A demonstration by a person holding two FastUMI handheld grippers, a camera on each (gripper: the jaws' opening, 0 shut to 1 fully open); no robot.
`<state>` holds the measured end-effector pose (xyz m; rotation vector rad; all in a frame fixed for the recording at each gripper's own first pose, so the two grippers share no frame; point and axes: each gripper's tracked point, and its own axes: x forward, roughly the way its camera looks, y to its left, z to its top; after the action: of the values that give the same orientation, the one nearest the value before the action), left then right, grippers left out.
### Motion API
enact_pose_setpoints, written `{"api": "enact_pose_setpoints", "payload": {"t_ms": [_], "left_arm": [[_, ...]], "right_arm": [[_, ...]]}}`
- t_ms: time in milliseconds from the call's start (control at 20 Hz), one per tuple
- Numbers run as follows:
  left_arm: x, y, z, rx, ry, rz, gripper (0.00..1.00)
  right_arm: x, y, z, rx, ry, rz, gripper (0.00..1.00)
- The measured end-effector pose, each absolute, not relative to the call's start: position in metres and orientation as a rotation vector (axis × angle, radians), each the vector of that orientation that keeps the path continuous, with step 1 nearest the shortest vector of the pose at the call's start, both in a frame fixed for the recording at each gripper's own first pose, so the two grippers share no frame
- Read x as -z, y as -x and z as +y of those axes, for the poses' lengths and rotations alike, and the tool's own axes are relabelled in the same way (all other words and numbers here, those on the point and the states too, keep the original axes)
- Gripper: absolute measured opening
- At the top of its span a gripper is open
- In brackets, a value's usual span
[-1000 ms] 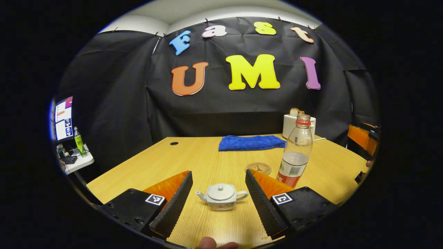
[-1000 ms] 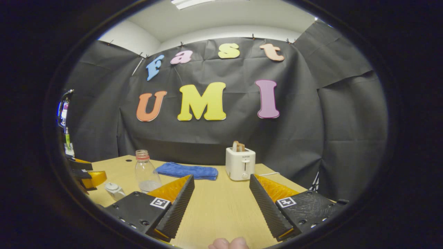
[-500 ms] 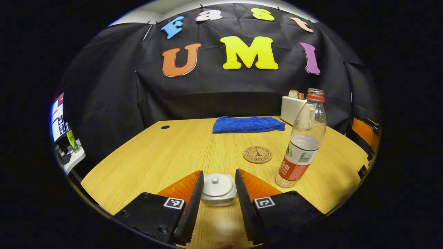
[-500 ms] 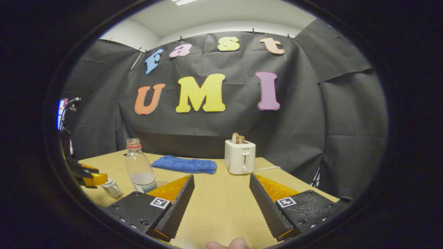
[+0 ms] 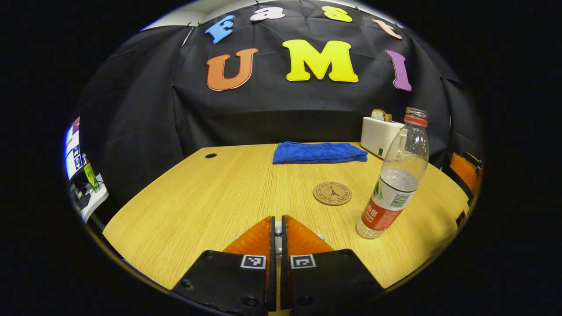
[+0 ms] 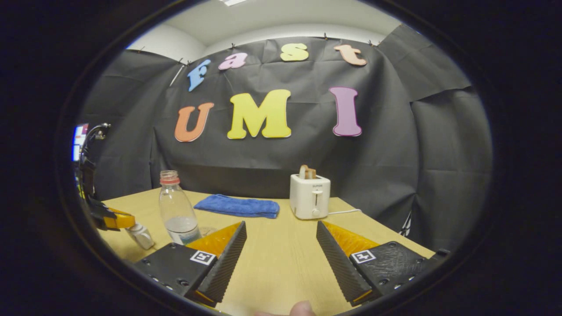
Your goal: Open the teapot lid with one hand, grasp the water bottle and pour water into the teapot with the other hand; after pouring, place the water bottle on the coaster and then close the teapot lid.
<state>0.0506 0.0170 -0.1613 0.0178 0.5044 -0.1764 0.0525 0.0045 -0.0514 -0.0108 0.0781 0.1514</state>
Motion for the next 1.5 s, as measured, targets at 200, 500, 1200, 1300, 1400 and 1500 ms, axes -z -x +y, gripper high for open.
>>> {"api": "enact_pose_setpoints", "payload": {"t_ms": [200, 500, 1200, 1300, 1400, 1500], "left_arm": [[0.154, -0.052, 0.019, 0.178, 0.012, 0.483, 0.03], [0.123, -0.052, 0.025, 0.191, 0.053, 0.407, 0.03], [0.089, -0.048, 0.073, 0.139, 0.127, 0.305, 0.03], [0.089, -0.049, 0.076, 0.141, 0.128, 0.304, 0.03], [0.09, -0.049, 0.076, 0.148, 0.128, 0.302, 0.03], [0.089, -0.048, 0.077, 0.155, 0.123, 0.299, 0.03]], "right_arm": [[0.049, -0.047, 0.021, -0.225, 0.019, 0.068, 0.93], [0.056, -0.024, 0.09, -0.512, 0.043, 0.109, 0.96], [0.1, -0.062, 0.169, -0.574, -0.008, 0.253, 0.95], [0.096, -0.063, 0.172, -0.573, -0.012, 0.248, 0.95], [0.098, -0.067, 0.174, -0.567, -0.005, 0.246, 0.8], [0.093, -0.061, 0.176, -0.579, 0.03, 0.253, 0.73]]}}
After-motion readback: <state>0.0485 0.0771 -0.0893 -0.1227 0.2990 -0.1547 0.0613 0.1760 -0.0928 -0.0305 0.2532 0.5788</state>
